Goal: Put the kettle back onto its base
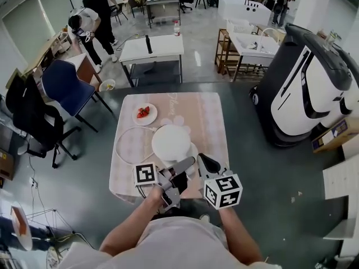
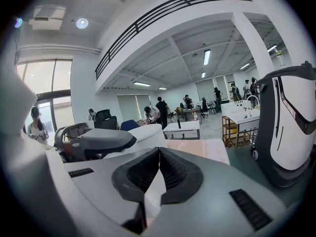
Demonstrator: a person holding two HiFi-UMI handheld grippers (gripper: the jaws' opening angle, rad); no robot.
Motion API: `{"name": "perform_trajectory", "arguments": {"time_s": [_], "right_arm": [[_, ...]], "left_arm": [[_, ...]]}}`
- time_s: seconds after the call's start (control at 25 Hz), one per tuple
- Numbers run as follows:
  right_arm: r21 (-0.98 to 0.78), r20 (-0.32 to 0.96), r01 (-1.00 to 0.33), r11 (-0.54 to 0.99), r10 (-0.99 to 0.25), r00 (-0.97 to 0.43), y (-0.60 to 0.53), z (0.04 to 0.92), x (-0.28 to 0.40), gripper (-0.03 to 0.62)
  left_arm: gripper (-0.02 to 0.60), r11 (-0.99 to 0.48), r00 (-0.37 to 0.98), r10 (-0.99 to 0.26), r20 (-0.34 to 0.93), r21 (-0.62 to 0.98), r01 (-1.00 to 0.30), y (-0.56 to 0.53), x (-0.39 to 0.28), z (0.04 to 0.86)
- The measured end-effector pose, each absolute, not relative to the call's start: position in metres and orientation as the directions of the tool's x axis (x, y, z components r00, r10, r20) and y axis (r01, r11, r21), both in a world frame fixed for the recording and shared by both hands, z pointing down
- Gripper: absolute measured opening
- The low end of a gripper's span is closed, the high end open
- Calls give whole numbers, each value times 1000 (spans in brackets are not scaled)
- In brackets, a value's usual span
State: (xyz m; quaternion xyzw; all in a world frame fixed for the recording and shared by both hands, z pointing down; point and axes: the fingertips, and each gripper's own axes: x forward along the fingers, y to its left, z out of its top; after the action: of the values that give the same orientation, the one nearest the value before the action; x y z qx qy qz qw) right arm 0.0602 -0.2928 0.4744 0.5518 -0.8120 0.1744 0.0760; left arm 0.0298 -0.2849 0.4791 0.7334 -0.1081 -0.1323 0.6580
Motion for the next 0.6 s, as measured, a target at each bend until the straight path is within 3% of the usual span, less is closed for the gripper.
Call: {"name": "perform_trajectory", "arguments": {"time_s": [0.6], "right_arm": [[-200, 327, -952, 232, -900, -288, -316, 479, 72, 5]], "left_arm": [[199, -86, 978, -205, -44, 996, 26, -308, 47, 494]]}}
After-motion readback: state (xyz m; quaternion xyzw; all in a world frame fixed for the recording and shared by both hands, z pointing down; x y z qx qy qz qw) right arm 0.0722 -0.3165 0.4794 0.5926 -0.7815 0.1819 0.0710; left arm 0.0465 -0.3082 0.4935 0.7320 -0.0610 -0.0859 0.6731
